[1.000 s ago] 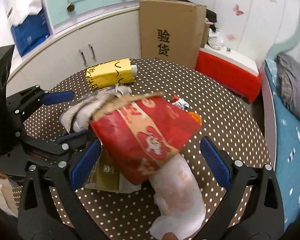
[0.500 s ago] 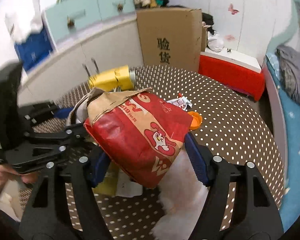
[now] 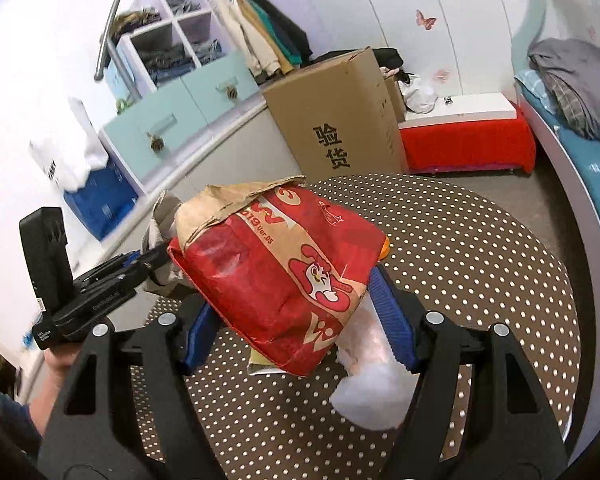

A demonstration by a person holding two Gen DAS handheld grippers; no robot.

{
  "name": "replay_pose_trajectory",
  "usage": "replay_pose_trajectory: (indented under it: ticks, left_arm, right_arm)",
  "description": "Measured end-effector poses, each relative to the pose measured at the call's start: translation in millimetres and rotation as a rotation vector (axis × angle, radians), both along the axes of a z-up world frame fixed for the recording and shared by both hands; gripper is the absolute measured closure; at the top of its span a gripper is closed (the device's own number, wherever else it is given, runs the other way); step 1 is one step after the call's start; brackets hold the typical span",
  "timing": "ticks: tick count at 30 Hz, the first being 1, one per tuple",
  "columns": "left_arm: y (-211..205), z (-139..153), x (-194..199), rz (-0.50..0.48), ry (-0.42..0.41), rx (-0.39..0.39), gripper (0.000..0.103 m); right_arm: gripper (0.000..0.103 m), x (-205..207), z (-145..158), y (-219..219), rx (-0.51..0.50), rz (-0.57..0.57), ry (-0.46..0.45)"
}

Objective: Collect trash
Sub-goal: 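Grasp the red snack bag with the right tool while the left tool grasps the newspaper, then carry the bag and newspaper to the wastebasket and open both tools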

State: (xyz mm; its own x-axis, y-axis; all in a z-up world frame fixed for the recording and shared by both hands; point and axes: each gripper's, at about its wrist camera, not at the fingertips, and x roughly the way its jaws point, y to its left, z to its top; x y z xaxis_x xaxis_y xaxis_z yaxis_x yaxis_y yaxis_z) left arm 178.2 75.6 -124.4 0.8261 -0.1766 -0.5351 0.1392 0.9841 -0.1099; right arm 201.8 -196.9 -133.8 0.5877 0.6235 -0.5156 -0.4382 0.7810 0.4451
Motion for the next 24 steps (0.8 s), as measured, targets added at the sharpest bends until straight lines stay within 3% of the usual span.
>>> replay_pose_trajectory:
  ticks: [11,24]
  left_arm:
    - [-33.2,35.9,-22.9,-0.113,-0.052,-0.085,0.079]
    - [-148.0,51.9,-20.6,-0.34,-0.038,-0.124,0.079]
  right_arm:
    - [0.034,-23.7,0.7,-53.9,0.091,-0.092,0.02]
    - [0.034,-64.5,-0.3,-149.9,0.107,-0.306,0.01]
